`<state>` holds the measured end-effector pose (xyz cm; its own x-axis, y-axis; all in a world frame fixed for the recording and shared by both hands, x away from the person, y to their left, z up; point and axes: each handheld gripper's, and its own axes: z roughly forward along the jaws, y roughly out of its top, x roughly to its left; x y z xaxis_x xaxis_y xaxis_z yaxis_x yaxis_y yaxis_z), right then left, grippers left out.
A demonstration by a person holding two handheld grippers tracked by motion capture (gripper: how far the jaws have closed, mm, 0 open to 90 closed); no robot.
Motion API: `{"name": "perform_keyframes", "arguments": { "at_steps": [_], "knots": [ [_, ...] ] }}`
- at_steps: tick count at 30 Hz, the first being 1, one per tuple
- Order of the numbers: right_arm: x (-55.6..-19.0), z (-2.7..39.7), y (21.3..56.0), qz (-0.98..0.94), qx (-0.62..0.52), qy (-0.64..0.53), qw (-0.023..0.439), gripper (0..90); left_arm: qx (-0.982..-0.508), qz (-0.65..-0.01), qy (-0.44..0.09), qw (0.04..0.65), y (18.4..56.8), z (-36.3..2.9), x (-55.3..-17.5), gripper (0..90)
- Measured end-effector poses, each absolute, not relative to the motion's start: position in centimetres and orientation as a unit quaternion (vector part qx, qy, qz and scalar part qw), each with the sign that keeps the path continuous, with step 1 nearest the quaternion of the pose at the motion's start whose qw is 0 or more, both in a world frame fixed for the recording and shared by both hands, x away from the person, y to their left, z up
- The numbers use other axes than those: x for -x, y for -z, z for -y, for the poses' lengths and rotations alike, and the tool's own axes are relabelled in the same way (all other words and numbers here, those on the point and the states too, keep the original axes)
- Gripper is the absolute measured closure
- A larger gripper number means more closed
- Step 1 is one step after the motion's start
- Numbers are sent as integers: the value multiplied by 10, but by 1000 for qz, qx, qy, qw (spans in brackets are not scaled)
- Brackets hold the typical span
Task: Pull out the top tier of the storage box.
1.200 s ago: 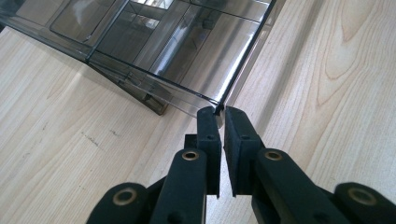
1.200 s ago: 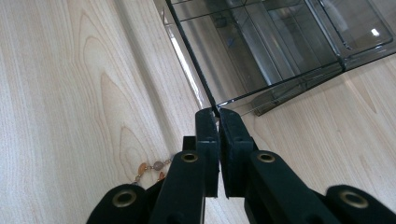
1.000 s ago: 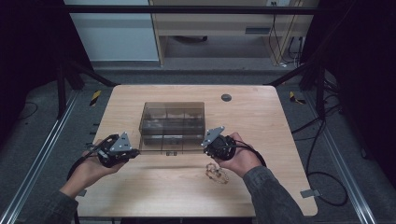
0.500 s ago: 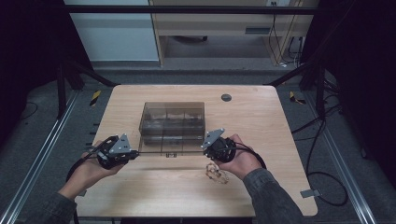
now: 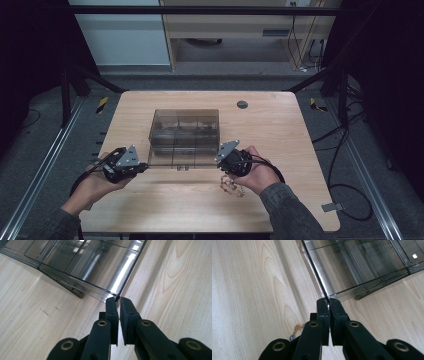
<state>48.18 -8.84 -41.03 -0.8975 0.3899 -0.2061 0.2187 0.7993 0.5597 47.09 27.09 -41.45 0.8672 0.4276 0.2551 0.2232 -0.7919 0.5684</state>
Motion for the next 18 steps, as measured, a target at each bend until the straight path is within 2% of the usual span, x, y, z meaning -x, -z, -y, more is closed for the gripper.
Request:
{"name": "perform_keyframes", "arguments": {
  "at_steps": [18],
  "knots": [
    [-479, 89, 411, -935, -165, -271, 158, 877, -926, -176, -190, 275, 416, -271, -469, 850]
  ]
}}
